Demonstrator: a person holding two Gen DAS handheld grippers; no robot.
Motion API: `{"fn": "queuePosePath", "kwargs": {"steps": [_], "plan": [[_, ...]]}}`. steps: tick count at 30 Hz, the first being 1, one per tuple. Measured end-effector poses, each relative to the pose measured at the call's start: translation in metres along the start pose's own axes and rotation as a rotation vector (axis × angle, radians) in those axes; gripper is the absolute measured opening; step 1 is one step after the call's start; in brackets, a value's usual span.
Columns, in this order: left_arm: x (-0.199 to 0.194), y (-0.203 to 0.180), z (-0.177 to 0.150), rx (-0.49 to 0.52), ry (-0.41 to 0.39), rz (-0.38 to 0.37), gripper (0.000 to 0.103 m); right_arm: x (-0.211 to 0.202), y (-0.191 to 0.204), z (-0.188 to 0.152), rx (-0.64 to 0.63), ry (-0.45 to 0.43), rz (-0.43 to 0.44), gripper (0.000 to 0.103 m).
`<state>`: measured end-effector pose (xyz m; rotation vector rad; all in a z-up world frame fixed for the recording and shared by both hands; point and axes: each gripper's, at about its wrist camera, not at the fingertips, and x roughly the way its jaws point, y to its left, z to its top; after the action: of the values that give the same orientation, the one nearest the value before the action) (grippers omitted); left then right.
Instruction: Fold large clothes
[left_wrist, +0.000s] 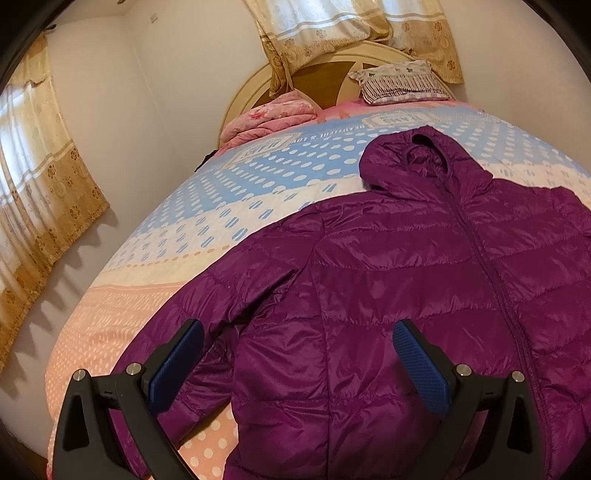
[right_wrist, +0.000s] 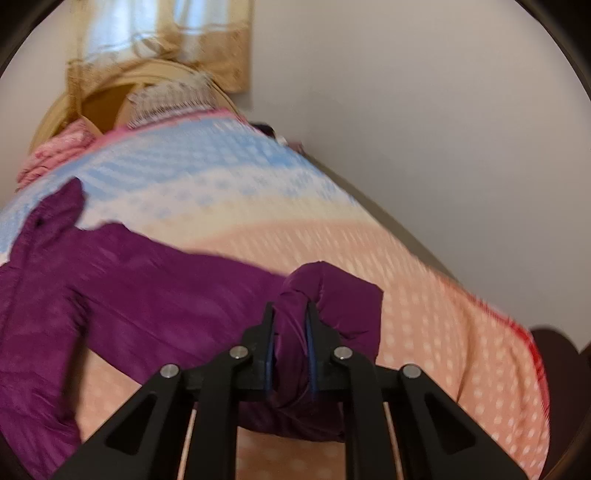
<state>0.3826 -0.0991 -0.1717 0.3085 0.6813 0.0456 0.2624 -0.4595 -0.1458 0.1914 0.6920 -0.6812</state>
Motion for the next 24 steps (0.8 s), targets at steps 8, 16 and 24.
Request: {"fn": "queuePosePath", "kwargs": {"steps": [8, 16, 24], "plan": [[-0.004, 0.028, 0.005, -0.049, -0.019, -0.01, 0.102, -0.031, 0.085, 0.037, -0.107, -0.1, 0.122, 0.013], [-0.003, 0.061, 0.007, -0.089, -0.038, 0.01, 0.102, -0.043, 0.172, 0.046, -0.238, -0.151, 0.222, 0.012], [0.007, 0.083, 0.001, -0.126, -0.02, 0.019, 0.102, -0.056, 0.243, 0.037, -0.342, -0.171, 0.338, 0.011]]}}
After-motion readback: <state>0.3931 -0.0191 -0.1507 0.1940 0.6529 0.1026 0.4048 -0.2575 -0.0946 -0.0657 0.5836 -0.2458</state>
